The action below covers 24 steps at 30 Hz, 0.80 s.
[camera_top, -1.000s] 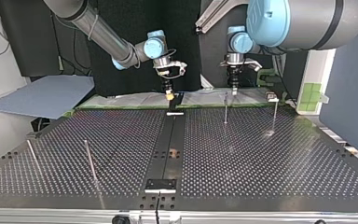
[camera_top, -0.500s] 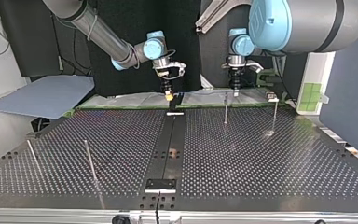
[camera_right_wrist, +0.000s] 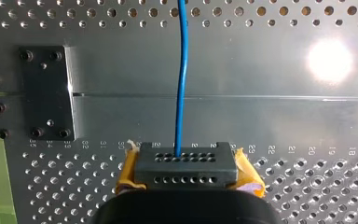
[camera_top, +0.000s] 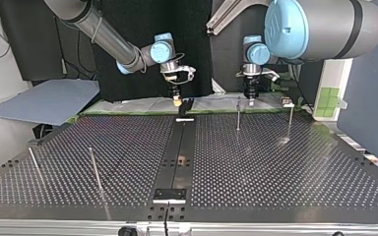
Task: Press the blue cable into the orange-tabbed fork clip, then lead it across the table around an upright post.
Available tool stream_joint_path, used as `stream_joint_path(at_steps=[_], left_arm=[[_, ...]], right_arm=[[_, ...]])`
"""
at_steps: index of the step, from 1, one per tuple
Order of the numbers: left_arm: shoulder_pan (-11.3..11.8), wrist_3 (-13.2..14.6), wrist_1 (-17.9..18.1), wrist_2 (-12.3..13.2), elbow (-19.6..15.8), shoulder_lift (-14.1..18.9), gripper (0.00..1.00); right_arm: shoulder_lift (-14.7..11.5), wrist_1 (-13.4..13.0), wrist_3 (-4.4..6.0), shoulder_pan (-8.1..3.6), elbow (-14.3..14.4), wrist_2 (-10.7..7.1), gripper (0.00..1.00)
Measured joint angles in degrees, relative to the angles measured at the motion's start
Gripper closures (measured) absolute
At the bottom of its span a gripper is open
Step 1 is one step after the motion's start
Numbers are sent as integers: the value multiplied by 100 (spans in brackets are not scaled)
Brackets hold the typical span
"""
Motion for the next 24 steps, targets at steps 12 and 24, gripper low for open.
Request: stream_joint_path(at_steps=[12,24], left_arm=[[101,-14,-35,63,178,-171,100],[181,-58,-364,134,465,-186,100]], right_arm=[[26,-17,1,-67,0,1,100],[77,-47,47,-194,-77,-50,100]])
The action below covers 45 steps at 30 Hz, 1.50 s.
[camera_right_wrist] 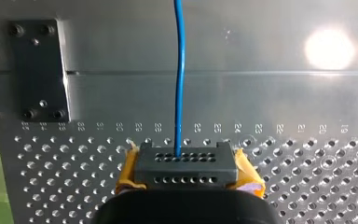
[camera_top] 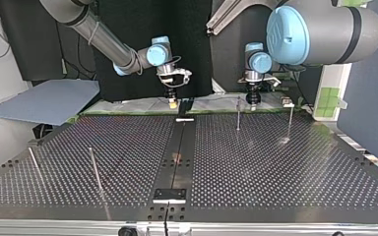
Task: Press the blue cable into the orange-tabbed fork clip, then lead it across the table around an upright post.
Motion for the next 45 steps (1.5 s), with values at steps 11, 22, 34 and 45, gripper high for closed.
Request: stream_joint_path(at_steps=[11,22,34,45], left_arm=[[111,-36,-68,103,86,-10,100],[202,-123,-88,319,107,-31,100],[312,-121,-424,429,319,-57,57],[395,143,-1052,739,556,-121,8]], right_arm=[[19,72,15,-139,-156,-52,100],[30,95,-3,-171,-168,-79,100],[36,97,-19,-173,-178,-121,100],[38,108,-14,-172,-178,-124,100]])
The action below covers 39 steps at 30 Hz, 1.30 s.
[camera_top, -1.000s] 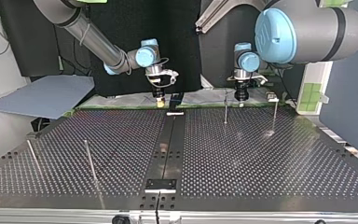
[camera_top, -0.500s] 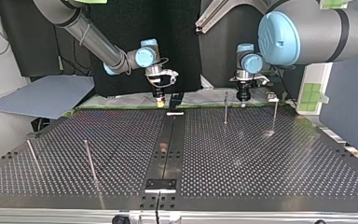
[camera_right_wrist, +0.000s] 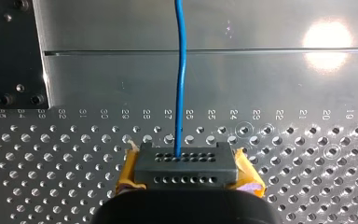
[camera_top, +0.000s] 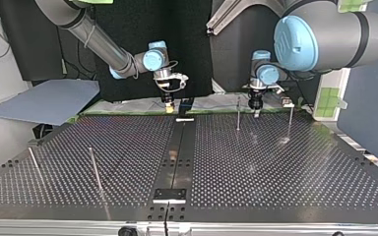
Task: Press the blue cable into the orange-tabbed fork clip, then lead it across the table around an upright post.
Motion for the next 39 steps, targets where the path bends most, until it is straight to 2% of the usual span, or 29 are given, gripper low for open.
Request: stream_joint_path(at_steps=[2,8,17,30,39], left_arm=[[17,2,-123,1,-3,-4,5],[62,4,-462,47,-97,22,5],[128,2,-883,415,-362,109,5],[242,62,-885,870,-589,259,5],[340,80,-886,973,-684,341,5]], right_arm=[[0,8,-1,0,-1,0,100],[0,38,-5,-1,-1,0,100],[0,42,-8,-1,0,0,100],[0,41,-10,0,-2,0,100],[1,42,-6,0,-6,-7,100]])
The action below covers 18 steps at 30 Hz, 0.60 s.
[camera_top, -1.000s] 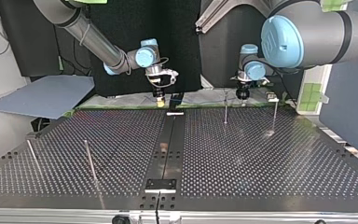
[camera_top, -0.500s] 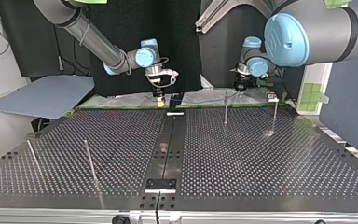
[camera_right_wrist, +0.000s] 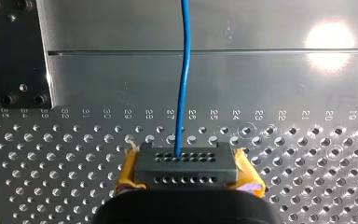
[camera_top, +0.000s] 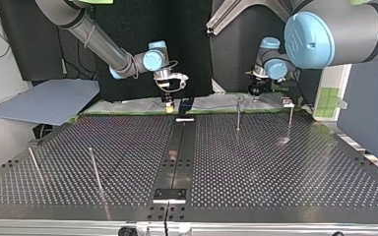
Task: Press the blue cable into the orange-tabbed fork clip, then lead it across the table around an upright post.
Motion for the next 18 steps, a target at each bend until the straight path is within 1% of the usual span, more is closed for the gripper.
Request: stream_joint_path(at_steps=[7,13,18], left_arm=[[83,114,20,65,-204,111,5],[131,303,23,153,-424,262,5],[171,504,25,283,-648,429,5]], right_arm=[[-1,0,0,0,-1,-6,100],[-1,0,0,-1,-2,-10,100],[0,9,1,-1,-1,-10,100]])
